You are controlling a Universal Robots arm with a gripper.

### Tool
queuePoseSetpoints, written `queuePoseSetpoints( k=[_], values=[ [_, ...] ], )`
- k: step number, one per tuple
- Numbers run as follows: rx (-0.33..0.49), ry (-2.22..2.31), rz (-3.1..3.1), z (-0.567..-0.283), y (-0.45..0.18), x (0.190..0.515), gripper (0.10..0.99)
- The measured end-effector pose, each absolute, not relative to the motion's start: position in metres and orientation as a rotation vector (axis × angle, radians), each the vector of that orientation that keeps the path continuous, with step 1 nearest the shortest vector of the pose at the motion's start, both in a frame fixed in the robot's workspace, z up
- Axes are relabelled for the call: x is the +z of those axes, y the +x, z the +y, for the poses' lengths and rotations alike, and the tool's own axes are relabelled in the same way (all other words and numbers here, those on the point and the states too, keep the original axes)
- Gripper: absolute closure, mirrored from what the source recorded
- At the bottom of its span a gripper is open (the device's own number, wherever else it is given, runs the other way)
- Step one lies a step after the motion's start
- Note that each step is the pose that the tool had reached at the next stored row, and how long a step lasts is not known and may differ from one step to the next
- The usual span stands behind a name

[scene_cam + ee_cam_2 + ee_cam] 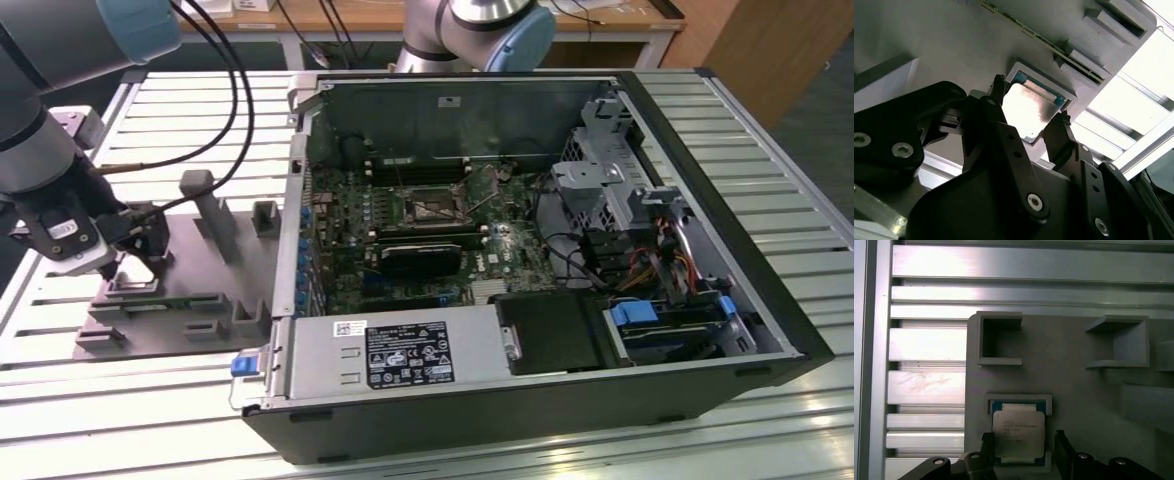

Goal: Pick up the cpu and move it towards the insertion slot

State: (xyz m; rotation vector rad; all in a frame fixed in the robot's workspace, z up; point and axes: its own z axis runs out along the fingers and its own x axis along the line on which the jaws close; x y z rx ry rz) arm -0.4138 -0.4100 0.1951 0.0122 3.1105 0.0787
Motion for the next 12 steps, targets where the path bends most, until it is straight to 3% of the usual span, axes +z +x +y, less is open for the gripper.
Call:
queuePoseSetpoints(
  k=[12],
  values=[
    [0.079,0.012,3.111,-0.4084,-0.4164,0.1918,0.498]
  ],
)
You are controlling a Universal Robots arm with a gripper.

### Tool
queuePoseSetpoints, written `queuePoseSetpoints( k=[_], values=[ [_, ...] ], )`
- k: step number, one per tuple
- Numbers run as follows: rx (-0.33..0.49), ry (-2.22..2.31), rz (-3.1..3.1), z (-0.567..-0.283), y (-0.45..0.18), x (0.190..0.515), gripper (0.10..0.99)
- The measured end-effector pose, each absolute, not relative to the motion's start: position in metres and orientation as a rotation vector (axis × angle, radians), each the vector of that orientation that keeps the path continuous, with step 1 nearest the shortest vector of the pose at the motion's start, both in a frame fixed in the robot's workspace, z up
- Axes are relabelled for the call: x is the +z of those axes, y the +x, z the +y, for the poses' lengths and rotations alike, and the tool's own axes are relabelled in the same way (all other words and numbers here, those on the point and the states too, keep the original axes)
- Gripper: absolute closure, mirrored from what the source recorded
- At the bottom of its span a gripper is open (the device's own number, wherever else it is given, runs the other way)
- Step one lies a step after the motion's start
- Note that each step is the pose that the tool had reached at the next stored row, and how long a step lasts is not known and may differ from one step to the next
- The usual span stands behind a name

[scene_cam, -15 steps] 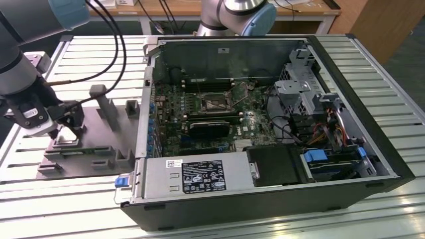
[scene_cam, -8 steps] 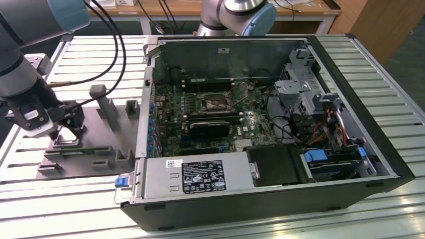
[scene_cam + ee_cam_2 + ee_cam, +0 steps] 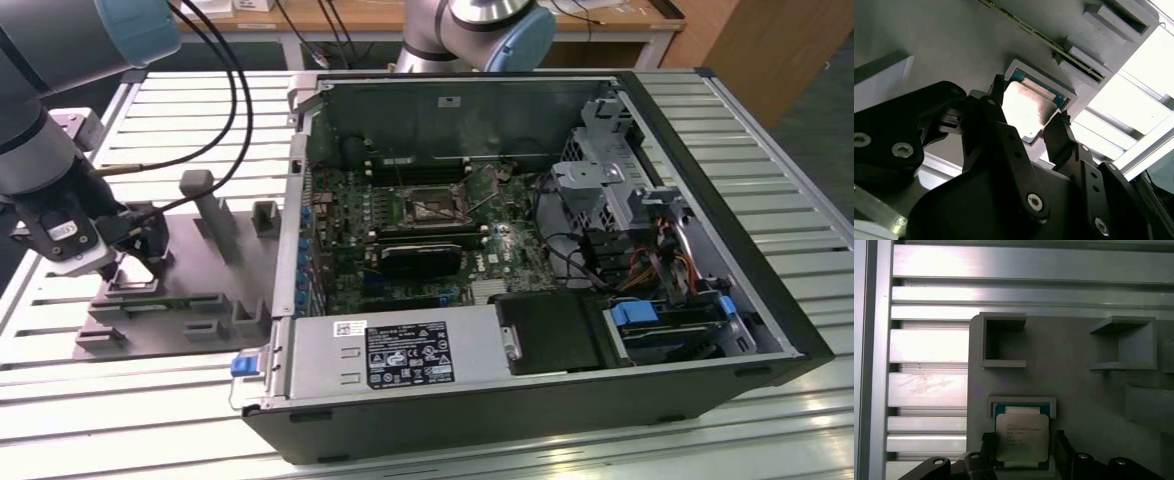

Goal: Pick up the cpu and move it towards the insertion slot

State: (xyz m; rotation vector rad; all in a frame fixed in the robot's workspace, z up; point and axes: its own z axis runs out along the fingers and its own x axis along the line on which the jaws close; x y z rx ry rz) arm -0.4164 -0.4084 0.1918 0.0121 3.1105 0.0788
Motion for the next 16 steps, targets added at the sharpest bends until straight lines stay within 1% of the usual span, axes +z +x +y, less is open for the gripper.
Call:
queuePoseSetpoints(
  k=[4,5,16],
  values=[
    [0.079,0.012,3.110,-0.4082,-0.4165,0.1916,0.486],
    [0.079,0.012,3.110,-0.4082,-0.4165,0.1916,0.424],
    [0.080,0.020,3.110,-0.4055,-0.4165,0.1865,0.424]
  ],
)
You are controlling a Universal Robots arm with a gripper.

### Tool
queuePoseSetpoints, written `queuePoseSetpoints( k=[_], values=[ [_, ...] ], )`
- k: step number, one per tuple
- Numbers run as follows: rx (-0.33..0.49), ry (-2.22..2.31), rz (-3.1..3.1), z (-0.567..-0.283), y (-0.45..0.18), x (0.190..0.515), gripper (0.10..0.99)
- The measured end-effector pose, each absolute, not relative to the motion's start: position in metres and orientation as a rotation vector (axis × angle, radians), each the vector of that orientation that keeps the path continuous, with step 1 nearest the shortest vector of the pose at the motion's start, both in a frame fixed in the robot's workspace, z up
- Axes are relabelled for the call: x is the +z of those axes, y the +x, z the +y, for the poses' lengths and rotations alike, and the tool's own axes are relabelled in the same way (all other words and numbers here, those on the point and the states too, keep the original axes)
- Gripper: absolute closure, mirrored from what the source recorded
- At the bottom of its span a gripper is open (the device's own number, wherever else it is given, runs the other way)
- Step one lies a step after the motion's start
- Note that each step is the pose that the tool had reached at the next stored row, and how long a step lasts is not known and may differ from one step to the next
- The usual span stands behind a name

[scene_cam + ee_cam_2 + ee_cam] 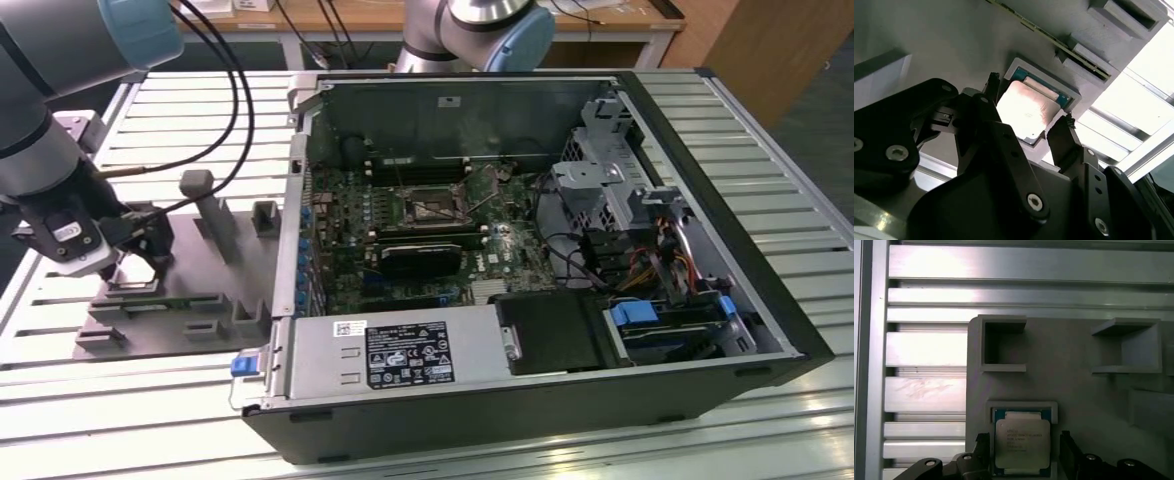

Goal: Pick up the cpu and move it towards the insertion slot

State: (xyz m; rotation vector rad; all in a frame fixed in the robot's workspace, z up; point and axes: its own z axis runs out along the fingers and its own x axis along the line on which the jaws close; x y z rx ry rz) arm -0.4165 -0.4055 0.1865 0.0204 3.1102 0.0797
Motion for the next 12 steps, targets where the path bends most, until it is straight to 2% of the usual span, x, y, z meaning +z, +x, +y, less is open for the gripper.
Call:
queuePoseSetpoints(
  k=[12],
  values=[
    [0.080,0.020,3.110,-0.4053,-0.4166,0.1844,0.424]
  ],
)
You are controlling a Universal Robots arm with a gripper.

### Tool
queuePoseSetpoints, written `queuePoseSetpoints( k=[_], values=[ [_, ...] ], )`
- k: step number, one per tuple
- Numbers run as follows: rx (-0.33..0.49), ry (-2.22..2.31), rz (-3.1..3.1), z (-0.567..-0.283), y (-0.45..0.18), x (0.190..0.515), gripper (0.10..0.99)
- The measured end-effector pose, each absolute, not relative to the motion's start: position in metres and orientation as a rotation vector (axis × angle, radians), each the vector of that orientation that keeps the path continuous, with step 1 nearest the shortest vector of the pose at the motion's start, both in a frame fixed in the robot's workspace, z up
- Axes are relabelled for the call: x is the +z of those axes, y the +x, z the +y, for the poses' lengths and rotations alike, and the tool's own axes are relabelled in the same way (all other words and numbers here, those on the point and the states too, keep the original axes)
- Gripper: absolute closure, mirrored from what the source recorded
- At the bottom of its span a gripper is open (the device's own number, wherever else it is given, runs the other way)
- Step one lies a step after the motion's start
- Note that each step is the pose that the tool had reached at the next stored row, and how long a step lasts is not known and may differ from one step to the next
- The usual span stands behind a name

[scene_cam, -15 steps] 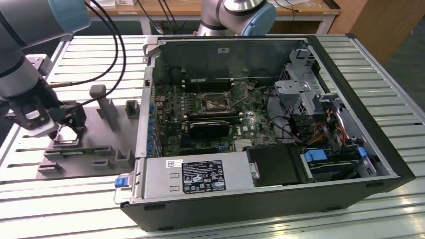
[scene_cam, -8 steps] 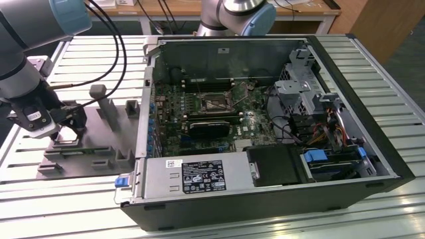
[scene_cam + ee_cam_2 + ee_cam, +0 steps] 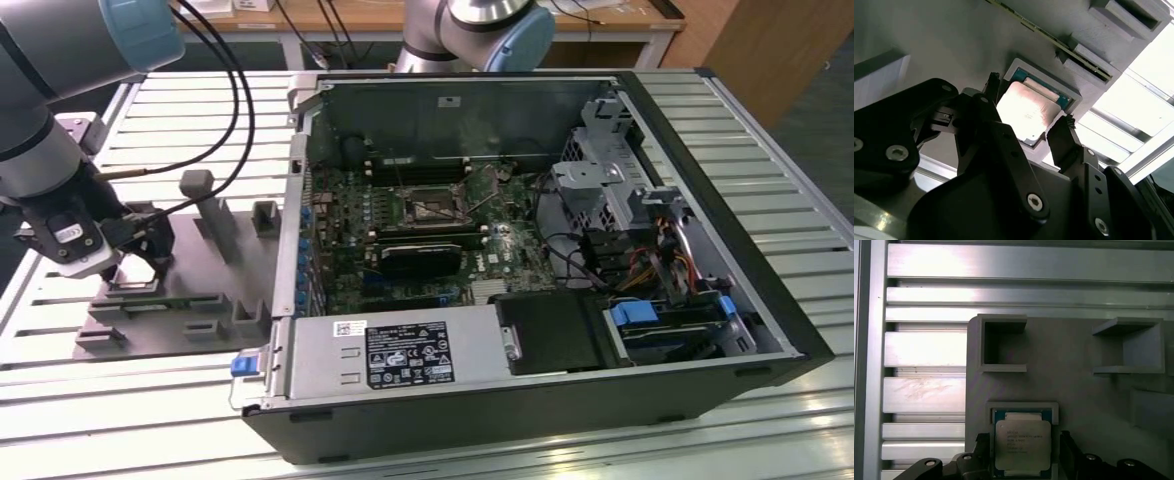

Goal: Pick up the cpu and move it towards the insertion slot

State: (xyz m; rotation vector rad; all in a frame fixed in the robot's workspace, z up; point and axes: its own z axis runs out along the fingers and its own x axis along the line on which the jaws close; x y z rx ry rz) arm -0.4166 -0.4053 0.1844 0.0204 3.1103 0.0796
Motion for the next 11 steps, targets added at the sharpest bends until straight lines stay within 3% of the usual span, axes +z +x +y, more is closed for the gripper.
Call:
queuePoseSetpoints(
  k=[2,5,11],
  values=[
    [0.080,0.020,3.110,-0.4053,-0.4166,0.1843,0.439],
    [0.080,0.020,3.110,-0.4053,-0.4166,0.1844,0.549],
    [0.080,0.020,3.110,-0.4053,-0.4166,0.1843,0.549]
  ],
)
